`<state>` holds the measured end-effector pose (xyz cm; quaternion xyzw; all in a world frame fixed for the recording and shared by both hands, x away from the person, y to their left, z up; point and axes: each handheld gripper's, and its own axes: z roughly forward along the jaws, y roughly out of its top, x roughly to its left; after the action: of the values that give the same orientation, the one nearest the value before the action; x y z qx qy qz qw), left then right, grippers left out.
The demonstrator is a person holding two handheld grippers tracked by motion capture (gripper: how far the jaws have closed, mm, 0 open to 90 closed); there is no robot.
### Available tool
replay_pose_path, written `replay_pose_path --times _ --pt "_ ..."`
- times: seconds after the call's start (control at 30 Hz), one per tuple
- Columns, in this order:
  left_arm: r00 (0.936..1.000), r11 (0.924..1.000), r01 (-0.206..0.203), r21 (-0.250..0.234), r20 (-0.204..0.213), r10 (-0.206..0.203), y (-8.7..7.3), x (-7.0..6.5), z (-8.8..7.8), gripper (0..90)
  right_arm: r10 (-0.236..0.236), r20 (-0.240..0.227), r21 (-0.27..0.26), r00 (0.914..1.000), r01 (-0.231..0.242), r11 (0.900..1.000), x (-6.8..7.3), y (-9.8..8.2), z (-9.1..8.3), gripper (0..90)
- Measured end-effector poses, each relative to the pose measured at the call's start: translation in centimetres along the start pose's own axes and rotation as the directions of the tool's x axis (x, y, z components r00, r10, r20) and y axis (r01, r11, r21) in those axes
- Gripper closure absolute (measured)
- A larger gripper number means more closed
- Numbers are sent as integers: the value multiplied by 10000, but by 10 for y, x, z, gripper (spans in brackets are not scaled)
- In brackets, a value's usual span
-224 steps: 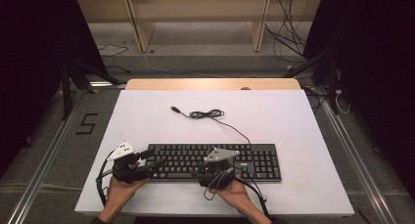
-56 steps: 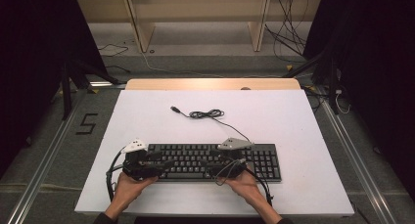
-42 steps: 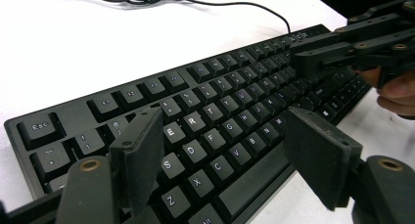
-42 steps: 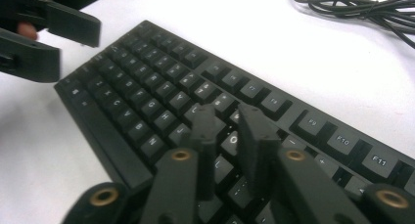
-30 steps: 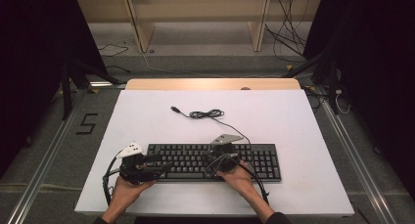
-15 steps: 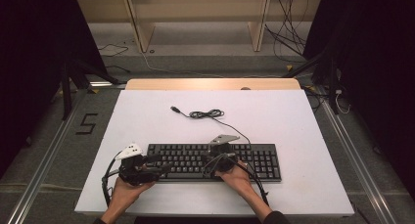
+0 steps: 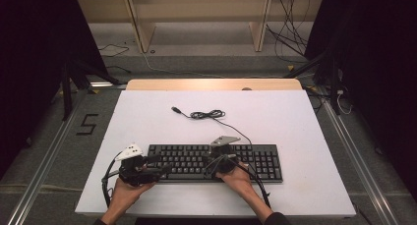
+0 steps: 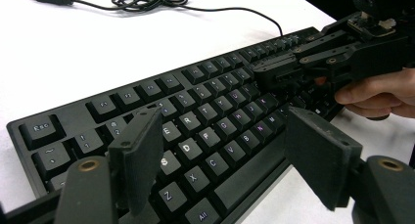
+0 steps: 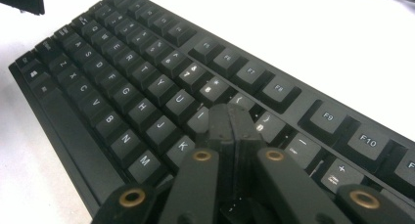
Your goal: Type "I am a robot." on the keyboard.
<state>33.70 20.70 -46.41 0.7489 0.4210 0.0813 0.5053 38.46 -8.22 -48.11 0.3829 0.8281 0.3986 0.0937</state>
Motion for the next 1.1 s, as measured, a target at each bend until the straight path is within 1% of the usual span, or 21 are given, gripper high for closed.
replay_pose_path --times 0.1,0.27,0.33,0.4,0.43,0.6,0.87,1.07,1.1 --pt "10000 10000 11 -28 -8 -11 0 1 0 306 136 -139 -224 9998 -139 9997 0 1 -4 824" --pt "10000 10000 22 -22 -43 -22 0 1 0 307 169 -247 -557 9996 -182 9983 0 1 -11 748" --pt "10000 10000 45 -47 -47 -46 0 1 0 308 168 -345 -637 9993 -190 9978 2 1 -15 678" --pt "10000 10000 43 -66 -46 -43 0 1 0 311 142 -451 -665 9989 -172 9976 3 0 -18 639" --pt "10000 10000 40 -51 -50 -40 0 1 0 313 127 -463 -719 9988 -160 9973 3 0 -20 603" --pt "10000 10000 25 -28 18 -25 1 -1 2 327 152 -586 -913 9982 -206 9956 4 -3 -28 501" --pt "9998 9999 -125 89 128 124 1 -4 6 356 133 -801 -1054 9967 -217 9942 9 -4 -33 415" --pt "9992 9990 -332 304 244 324 2 -8 12 478 188 -882 -1072 9959 -283 9938 11 -5 -35 389" --pt "9988 9984 -425 378 276 415 2 -9 14 499 187 -897 -1063 9958 -283 9939 12 -5 -36 386"
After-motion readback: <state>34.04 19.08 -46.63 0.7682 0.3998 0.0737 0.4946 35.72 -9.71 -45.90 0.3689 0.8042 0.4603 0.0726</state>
